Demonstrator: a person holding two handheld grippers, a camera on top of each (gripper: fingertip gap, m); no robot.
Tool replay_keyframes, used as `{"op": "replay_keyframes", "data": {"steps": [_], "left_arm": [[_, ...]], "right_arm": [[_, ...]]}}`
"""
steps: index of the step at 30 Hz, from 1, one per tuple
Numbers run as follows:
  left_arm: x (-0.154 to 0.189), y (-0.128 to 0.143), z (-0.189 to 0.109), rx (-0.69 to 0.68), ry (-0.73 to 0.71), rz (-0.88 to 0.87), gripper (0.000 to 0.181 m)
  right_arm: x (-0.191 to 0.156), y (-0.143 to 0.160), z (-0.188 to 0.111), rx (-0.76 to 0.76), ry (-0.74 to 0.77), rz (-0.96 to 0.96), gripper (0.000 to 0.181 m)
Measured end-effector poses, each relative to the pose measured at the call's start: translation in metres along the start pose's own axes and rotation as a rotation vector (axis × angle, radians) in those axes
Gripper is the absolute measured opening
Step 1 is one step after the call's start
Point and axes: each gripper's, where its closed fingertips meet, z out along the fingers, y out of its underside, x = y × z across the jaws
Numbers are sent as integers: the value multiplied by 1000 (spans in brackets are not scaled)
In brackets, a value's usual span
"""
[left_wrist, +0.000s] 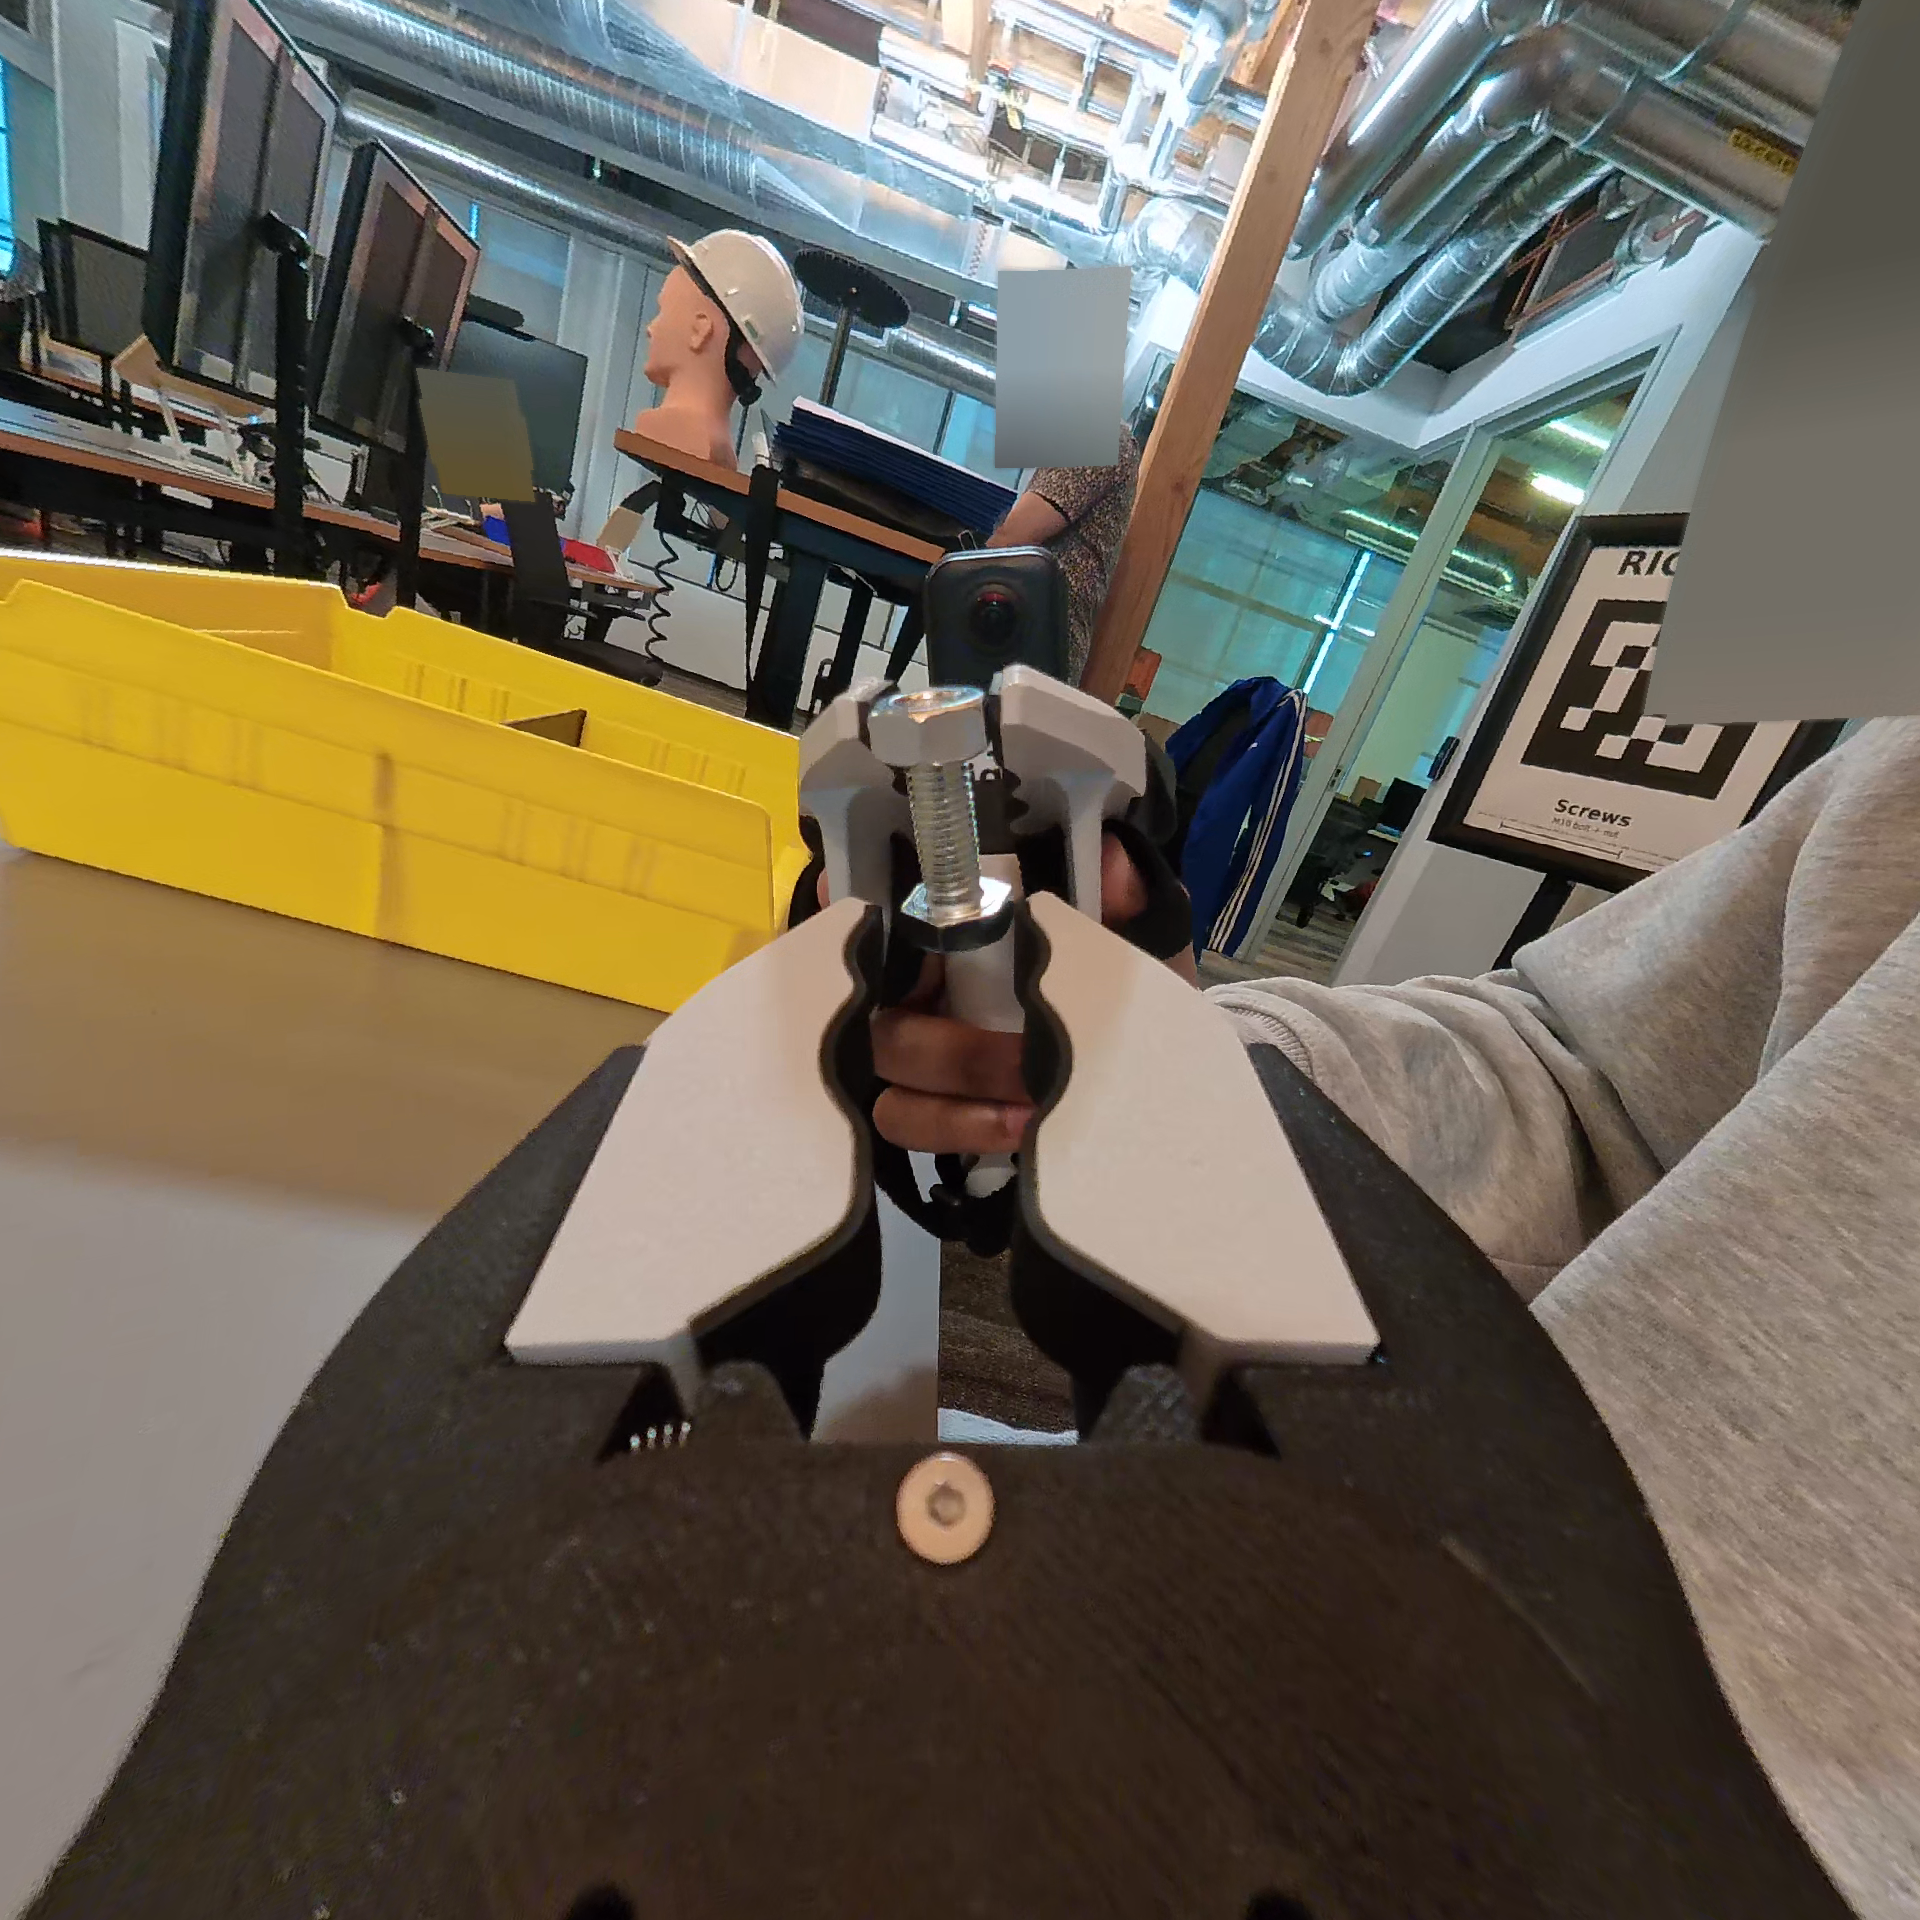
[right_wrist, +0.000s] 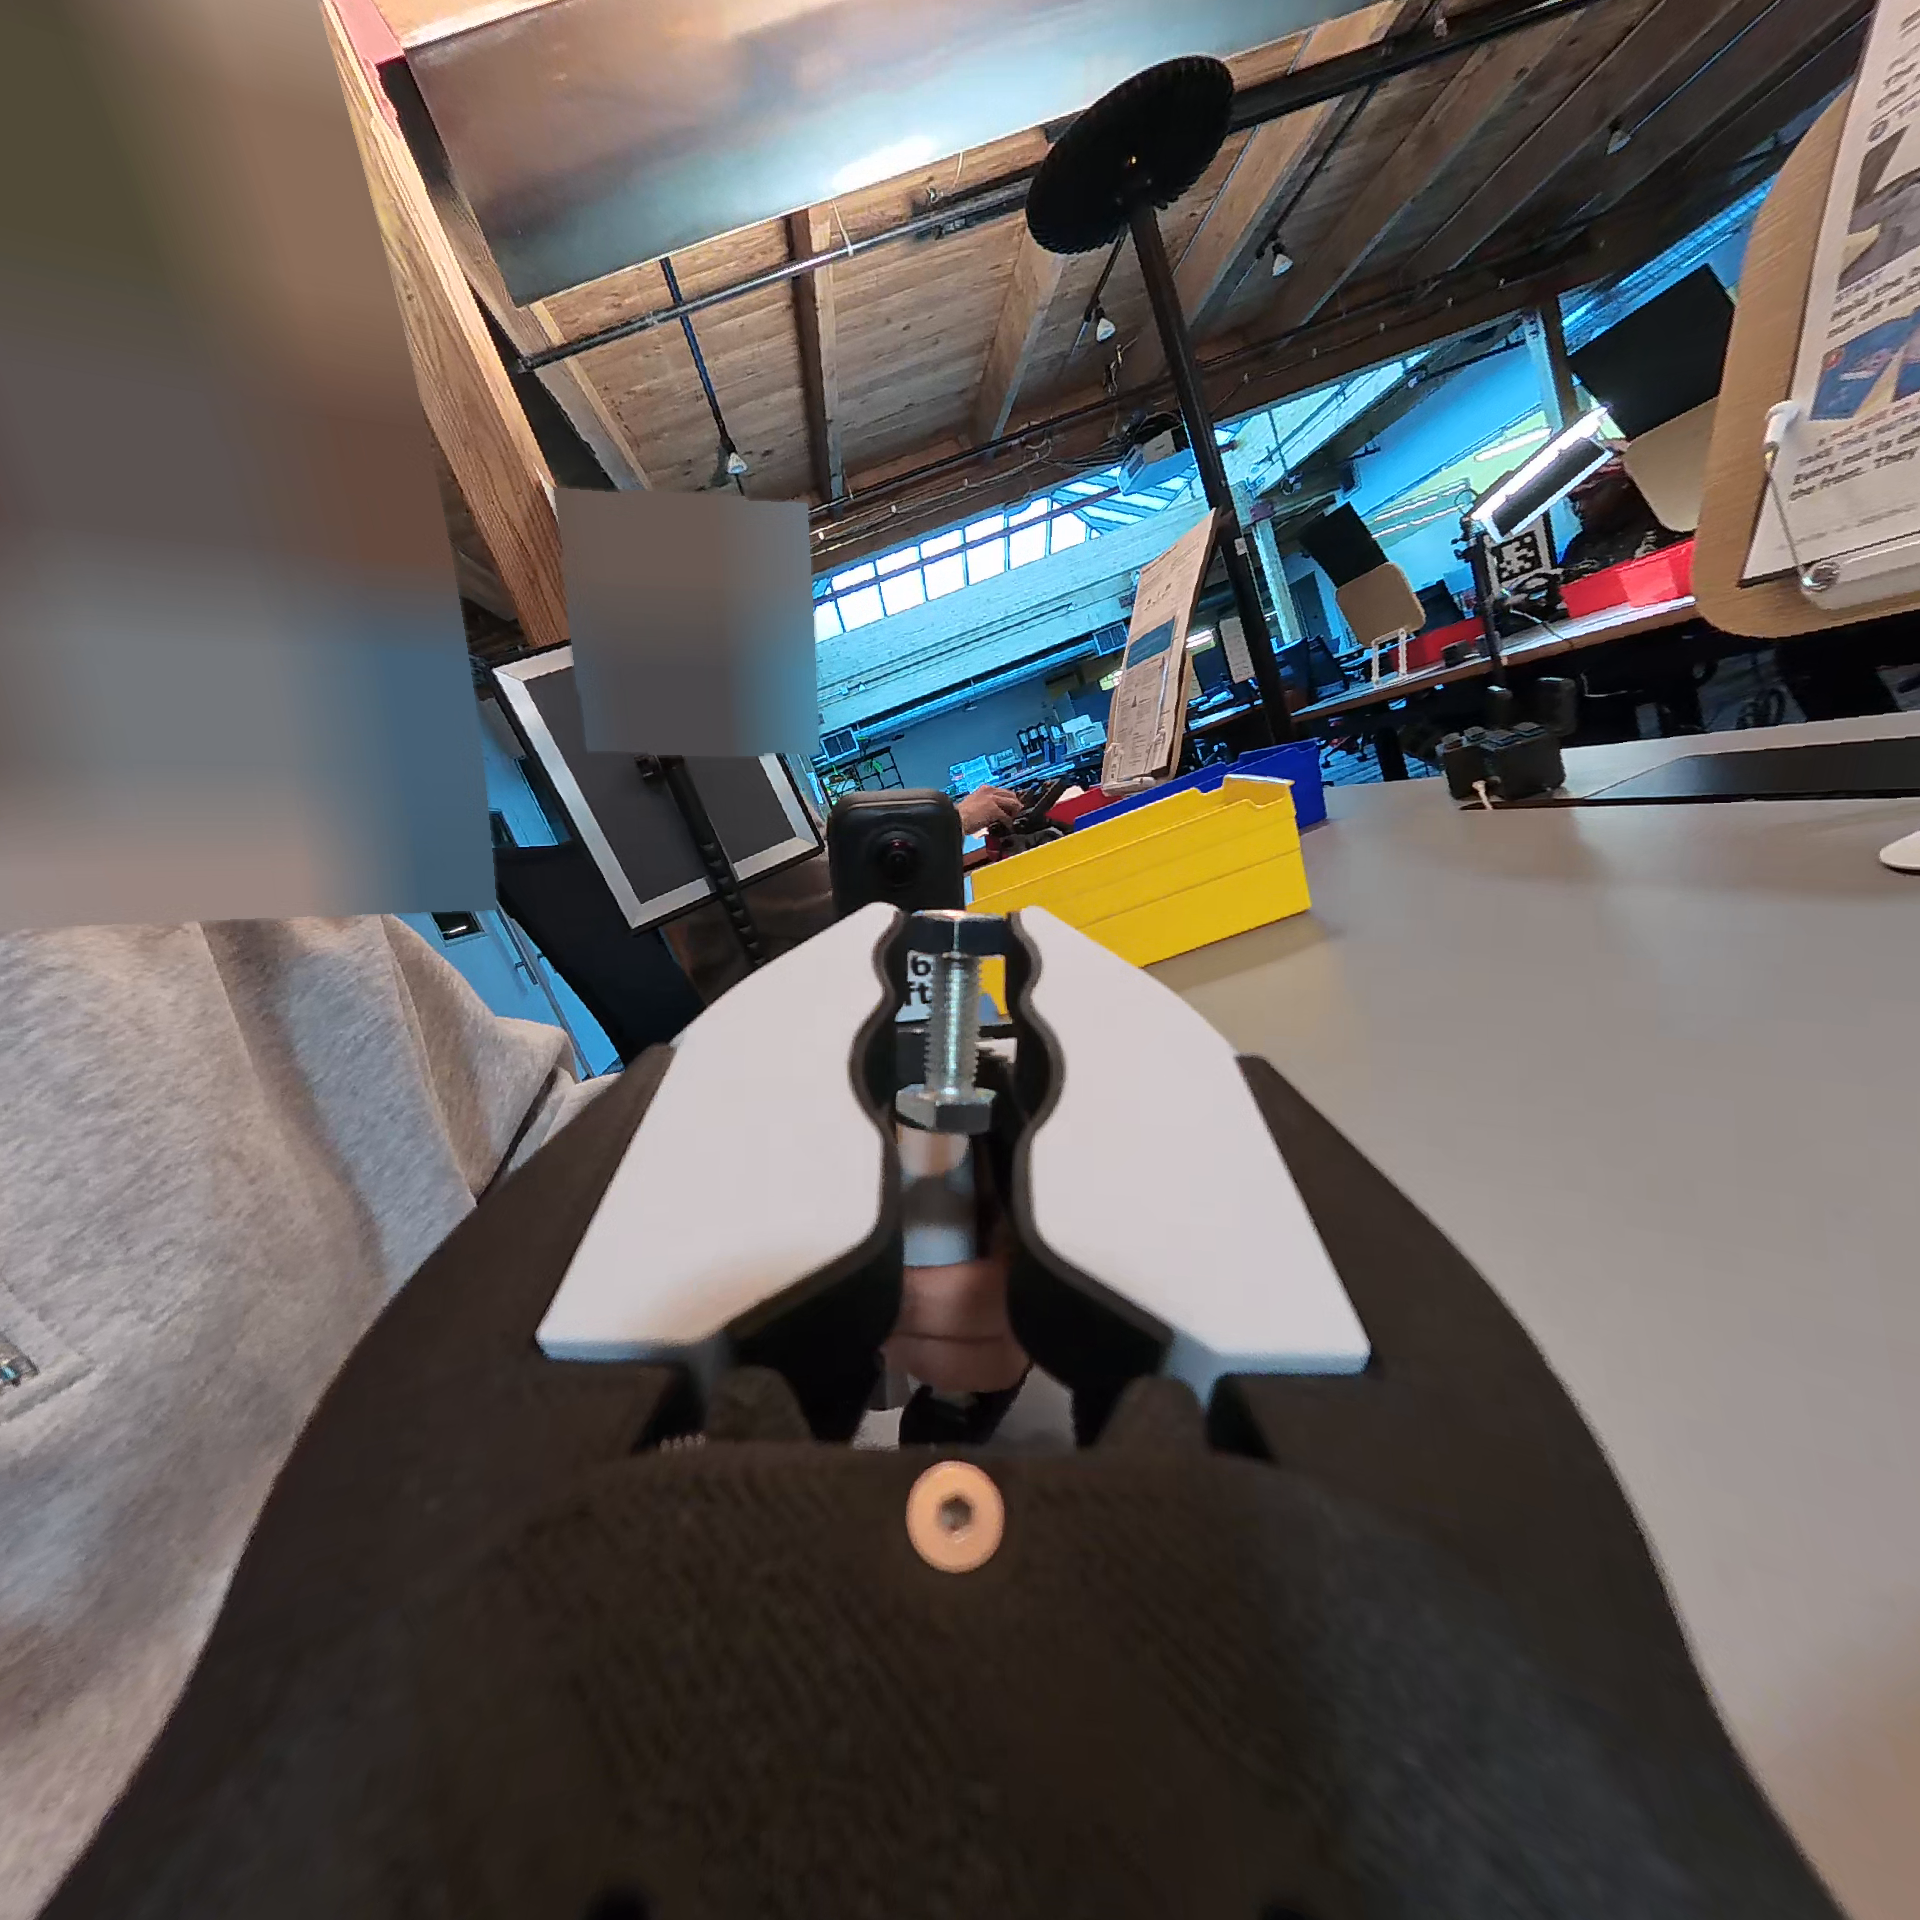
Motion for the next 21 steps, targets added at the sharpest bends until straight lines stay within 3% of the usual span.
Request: {"op": "replay_keyframes", "data": {"steps": [21], "left_arm": [[-2,-2,-1,6,-32,44,20]], "right_arm": [[0,-3,0,21,-5,6,19]]}}
